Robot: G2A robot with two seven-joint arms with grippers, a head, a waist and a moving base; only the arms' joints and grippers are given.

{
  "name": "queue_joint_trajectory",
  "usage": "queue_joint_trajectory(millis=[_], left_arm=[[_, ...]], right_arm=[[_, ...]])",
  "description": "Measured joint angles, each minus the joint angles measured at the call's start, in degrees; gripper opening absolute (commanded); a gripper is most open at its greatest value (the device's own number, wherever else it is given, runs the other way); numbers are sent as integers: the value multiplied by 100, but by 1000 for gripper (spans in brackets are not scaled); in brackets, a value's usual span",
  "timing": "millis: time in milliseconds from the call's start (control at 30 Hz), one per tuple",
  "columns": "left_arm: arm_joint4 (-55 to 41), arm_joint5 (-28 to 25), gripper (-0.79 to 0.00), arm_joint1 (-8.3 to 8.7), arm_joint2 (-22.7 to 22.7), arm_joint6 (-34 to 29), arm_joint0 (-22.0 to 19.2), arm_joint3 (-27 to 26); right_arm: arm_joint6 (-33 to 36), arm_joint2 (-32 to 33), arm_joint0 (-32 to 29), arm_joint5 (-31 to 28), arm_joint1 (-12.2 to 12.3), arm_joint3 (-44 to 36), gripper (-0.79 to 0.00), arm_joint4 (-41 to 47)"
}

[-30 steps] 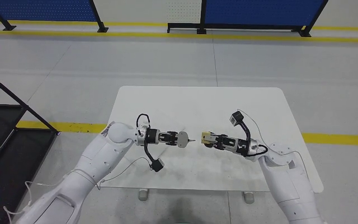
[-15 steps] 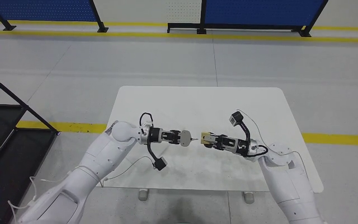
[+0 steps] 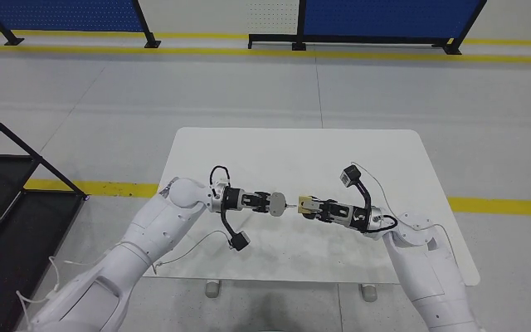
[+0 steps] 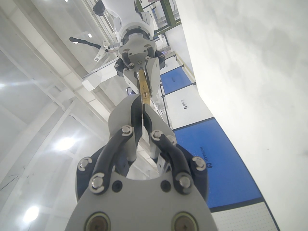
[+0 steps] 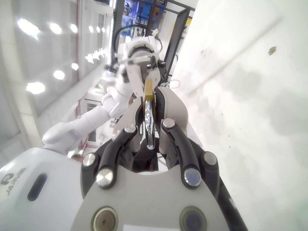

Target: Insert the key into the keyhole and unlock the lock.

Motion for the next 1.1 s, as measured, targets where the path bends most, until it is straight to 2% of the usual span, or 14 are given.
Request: queue_joint_trajectory(millis=[1100], left_arm=[[-251, 48, -785, -141, 232, 157, -228, 368]], right_arm=[[0, 0, 0, 0, 0, 0, -785, 0]])
